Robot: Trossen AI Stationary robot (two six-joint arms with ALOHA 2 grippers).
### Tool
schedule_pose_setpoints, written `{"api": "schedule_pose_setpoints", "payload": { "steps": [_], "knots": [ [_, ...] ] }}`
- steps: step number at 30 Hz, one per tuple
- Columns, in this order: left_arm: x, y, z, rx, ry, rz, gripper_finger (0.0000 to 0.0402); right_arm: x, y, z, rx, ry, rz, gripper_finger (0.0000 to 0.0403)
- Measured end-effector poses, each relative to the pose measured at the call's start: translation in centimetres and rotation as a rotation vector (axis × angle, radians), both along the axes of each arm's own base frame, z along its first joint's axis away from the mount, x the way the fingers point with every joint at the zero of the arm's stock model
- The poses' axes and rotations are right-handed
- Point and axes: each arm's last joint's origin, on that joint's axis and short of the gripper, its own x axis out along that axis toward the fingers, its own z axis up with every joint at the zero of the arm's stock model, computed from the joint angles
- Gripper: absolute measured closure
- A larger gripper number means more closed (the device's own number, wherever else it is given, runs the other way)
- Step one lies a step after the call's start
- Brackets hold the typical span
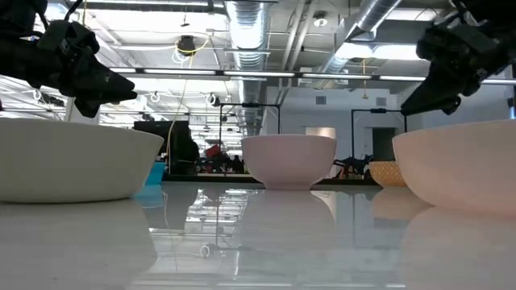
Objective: Nest bowls inside each other
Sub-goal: Stack the orange bowl on top of the white bowl
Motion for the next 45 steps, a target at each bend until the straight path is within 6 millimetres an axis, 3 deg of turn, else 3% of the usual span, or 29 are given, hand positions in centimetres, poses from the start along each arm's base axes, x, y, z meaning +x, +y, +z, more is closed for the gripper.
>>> {"api": "schedule_pose_setpoints", "payload": {
  "steps": [8,18,27,34,41,45],
  "knots": [
    [0.0,0.0,0.0,0.008,0.002,-0.001,0.0283,3.3,2.0,2.4,0.001,0.296,0.068,0.03],
    [0.0,0.1,-0.2,0.036,0.027,0.016,0.0283,6.8,4.4,2.6,-0.059,0.622,0.161,0.0296],
    [-0.1,0.1,-0.8,0.003,0.088,0.023,0.0283,9.0,5.2,2.8,0.002,0.752,0.205,0.023],
    [-0.1,0.1,-1.0,0.016,0.109,0.021,0.0283,9.1,5.3,1.1,-0.012,0.818,0.205,0.0194],
    [-0.2,0.0,-1.1,0.014,0.129,0.02,0.0283,10.2,5.6,-0.6,-0.038,0.843,0.247,0.0208],
    [-0.2,0.0,-1.1,0.014,0.131,0.019,0.0283,10.7,5.3,-1.2,0.003,0.862,0.293,0.0271]
  ]
}}
